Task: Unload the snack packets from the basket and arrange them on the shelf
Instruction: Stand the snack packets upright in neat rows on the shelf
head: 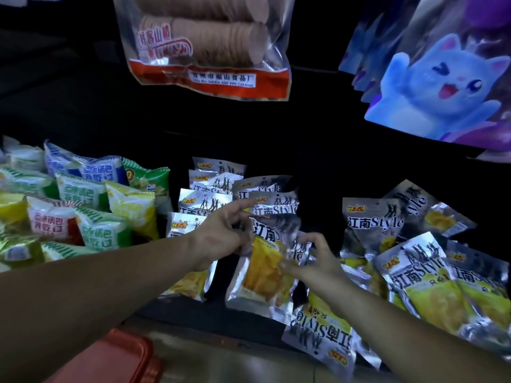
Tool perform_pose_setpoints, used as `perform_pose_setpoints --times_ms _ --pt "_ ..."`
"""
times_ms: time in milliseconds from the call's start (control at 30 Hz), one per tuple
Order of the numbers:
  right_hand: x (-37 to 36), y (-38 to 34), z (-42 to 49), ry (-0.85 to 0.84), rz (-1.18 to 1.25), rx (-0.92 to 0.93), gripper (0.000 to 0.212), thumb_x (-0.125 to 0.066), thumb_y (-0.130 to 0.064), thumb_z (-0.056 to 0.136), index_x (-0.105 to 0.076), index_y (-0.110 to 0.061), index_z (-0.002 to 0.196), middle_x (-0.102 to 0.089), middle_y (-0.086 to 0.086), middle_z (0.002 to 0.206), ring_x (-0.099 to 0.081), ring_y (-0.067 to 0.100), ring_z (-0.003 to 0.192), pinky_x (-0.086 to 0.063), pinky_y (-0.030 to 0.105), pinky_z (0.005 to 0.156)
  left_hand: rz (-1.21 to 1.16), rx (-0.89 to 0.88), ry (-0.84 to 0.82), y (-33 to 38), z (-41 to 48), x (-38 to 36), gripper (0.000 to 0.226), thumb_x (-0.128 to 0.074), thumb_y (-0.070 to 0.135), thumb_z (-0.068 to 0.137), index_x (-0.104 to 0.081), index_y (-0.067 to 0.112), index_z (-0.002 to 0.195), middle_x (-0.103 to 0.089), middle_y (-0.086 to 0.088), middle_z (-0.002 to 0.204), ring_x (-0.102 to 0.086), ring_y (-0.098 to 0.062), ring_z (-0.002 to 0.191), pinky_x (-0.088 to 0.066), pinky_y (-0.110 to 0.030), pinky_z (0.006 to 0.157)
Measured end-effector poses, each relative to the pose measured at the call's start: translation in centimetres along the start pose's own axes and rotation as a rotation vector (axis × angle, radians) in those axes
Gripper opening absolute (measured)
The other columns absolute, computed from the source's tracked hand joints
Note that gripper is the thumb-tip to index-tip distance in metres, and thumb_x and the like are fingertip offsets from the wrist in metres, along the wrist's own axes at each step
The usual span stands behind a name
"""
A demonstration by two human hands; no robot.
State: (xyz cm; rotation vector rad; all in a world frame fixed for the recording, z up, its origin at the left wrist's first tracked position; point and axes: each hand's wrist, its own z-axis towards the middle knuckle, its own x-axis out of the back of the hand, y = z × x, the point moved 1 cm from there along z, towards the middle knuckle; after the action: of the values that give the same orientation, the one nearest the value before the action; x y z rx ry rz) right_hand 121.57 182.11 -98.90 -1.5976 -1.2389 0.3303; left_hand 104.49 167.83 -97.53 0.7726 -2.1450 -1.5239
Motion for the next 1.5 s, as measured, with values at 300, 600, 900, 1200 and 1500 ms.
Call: perform_pose_setpoints --times_ms 300,600,900,1200,1500 --pt "-1.6 2.5 3.8 0.148 0.147 -0.123 0.036 -0.082 -0.012 0.082 -0.05 -0.027 0.089 -0.064 0.011 0.095 -0.07 0.035 0.087 -0.059 0.047 0.077 -0.15 0.15 0.207 -2.7 1.3 -0.7 0.057 -0.078 -0.016 0.077 -0.054 0.007 0.124 -0.075 -0.009 0.087 -0.071 -0.022 0.08 -0.063 -0.039 0.067" --pt "-1.2 6.4 5.2 0.229 -0.017 -0.187 0.028 -0.076 -0.019 0.088 -0.049 -0.022 0.095 -0.053 0.006 0.093 -0.051 0.019 0.072 -0.041 0.031 0.059 0.46 0.288 0.02 -8.4 2.2 -4.0 0.022 -0.085 0.022 0.073 -0.071 0.027 0.09 -0.066 0.002 0.1 -0.065 -0.013 0.082 -0.053 -0.023 0.065" --pt "-1.1 7.2 6.4 0.087 0.078 -0.275 0.022 -0.07 -0.015 0.091 -0.056 -0.03 0.1 -0.062 0.002 0.105 -0.066 0.025 0.093 -0.061 0.045 0.084 0.399 0.27 -0.014 -9.0 3.2 -5.8 0.037 -0.072 0.004 0.083 -0.062 0.027 0.111 -0.063 0.003 0.11 -0.066 -0.013 0.084 -0.055 -0.023 0.063" --pt "-3.4 8.0 6.0 0.022 0.109 -0.347 0.03 -0.057 -0.004 0.089 -0.059 -0.032 0.1 -0.061 0.005 0.116 -0.061 0.026 0.097 -0.057 0.039 0.075 0.332 0.359 -0.002 -10.0 2.4 -4.7 0.033 -0.068 -0.003 0.08 -0.065 0.023 0.1 -0.068 -0.007 0.106 -0.063 -0.016 0.073 -0.054 -0.025 0.061" --pt "-1.7 4.4 7.8 0.139 -0.068 0.075 0.036 -0.056 -0.003 0.092 -0.052 -0.038 0.101 -0.058 -0.002 0.104 -0.055 0.017 0.067 -0.041 0.025 0.052 0.23 0.184 0.154 -7.5 4.3 -2.6 0.038 -0.06 -0.006 0.088 -0.069 0.03 0.099 -0.071 -0.016 0.103 -0.065 -0.021 0.075 -0.058 -0.032 0.064"
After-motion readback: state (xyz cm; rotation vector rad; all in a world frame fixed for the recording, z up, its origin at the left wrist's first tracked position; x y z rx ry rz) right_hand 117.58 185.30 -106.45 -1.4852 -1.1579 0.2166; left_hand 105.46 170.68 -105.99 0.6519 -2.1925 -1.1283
